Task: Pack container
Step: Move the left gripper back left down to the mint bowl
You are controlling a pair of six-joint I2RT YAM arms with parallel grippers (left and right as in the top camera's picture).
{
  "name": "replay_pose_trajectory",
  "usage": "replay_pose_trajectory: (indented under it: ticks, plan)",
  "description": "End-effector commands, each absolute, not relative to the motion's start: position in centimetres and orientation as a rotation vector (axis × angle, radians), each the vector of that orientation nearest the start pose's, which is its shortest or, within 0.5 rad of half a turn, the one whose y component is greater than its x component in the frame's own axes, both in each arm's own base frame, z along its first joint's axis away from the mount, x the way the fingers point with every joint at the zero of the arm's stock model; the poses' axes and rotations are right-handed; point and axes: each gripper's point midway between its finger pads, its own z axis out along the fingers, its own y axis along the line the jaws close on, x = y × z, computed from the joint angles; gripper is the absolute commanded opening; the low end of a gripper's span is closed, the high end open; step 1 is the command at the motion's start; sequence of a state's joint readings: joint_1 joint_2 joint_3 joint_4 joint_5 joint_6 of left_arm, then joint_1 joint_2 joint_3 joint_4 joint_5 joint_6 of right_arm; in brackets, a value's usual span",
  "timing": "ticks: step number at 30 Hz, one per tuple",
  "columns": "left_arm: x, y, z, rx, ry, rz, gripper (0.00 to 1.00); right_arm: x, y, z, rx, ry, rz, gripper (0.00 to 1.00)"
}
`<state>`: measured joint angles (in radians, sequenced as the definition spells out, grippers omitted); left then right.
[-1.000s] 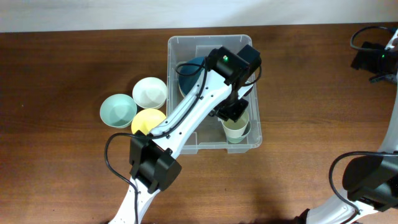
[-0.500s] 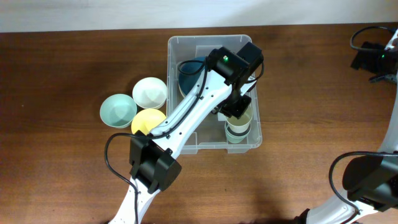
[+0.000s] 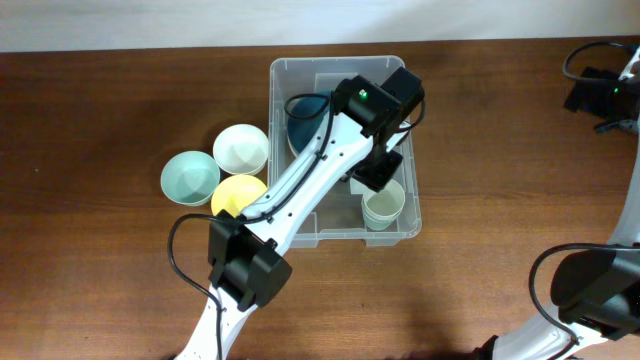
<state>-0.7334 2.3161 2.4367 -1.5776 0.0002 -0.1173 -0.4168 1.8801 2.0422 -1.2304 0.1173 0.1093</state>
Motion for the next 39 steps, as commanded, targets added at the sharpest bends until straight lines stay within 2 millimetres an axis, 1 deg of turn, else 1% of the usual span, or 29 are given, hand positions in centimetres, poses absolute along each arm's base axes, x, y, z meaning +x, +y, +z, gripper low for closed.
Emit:
replay_pose_trajectory:
  ticks: [1,4,6,7,10,11,13,14,16,19,21,23,24,26,28,30,31,33,37,39]
  plan:
    - [38.1,-26.6,18.0,0.669,2.829,0.115,0.45,40.2,-20.2,26.1,0.739,2.515,-0.261,0.99]
    - [40.3,-23.1,20.6,0.484,2.803,0.114,0.44,40.2,-20.2,26.1,0.739,2.515,-0.261,0.99]
    - [41.6,-20.0,22.8,0.332,2.779,0.094,0.39,40.2,-20.2,26.1,0.739,2.515,-0.261,0.99]
    - [42.0,-18.3,23.9,0.261,2.762,0.085,0.39,40.2,-20.2,26.1,0.739,2.515,-0.261,0.99]
    - [42.7,-13.3,27.4,0.059,2.699,0.062,0.34,40.2,-20.2,26.1,0.739,2.515,-0.261,0.99]
    - [42.3,-10.7,29.5,-0.035,2.664,0.044,0.32,40.2,-20.2,26.1,0.739,2.515,-0.261,0.99]
    - [41.3,-8.3,31.5,-0.124,2.628,0.039,0.32,40.2,-20.2,26.1,0.739,2.515,-0.261,0.99]
    - [40.7,-7.4,32.4,-0.153,2.612,0.037,0.32,40.2,-20.2,26.1,0.739,2.515,-0.261,0.99]
    - [39.5,-6.2,34.1,-0.188,2.579,0.032,0.23,40.2,-20.2,26.1,0.739,2.515,-0.261,0.99]
    - [37.9,-5.2,36.0,-0.214,2.535,0.040,0.20,40.2,-20.2,26.1,0.739,2.515,-0.261,0.99]
    - [37.4,-3.7,36.9,-0.299,2.492,0.114,0.20,40.2,-20.2,26.1,0.739,2.515,-0.261,0.99]
    - [37.1,-1.5,37.5,-0.431,2.431,0.227,0.23,40.2,-20.2,26.1,0.739,2.515,-0.261,0.99]
    - [37.1,-0.5,37.6,-0.493,2.408,0.266,0.25,40.2,-20.2,26.1,0.739,2.515,-0.261,0.99]
    - [37.4,0.6,37.1,-0.566,2.399,0.271,0.28,40.2,-20.2,26.1,0.739,2.515,-0.261,0.99]
    - [38.1,1.9,36.1,-0.617,2.407,0.270,0.31,40.2,-20.2,26.1,0.739,2.515,-0.261,0.99]
    - [38.7,3.6,35.0,-0.675,2.408,0.291,0.32,40.2,-20.2,26.1,0.739,2.515,-0.261,0.99]
    - [39.0,4.7,34.2,-0.708,2.413,0.306,0.33,40.2,-20.2,26.1,0.739,2.515,-0.261,0.99]
    - [39.5,6.0,32.4,-0.753,2.436,0.300,0.33,40.2,-20.2,26.1,0.739,2.515,-0.261,0.99]
    - [40.9,7.4,28.3,-0.758,2.490,0.291,0.32,40.2,-20.2,26.1,0.739,2.515,-0.261,0.99]
    - [41.7,7.7,26.1,-0.736,2.506,0.292,0.32,40.2,-20.2,26.1,0.739,2.515,-0.261,0.99]
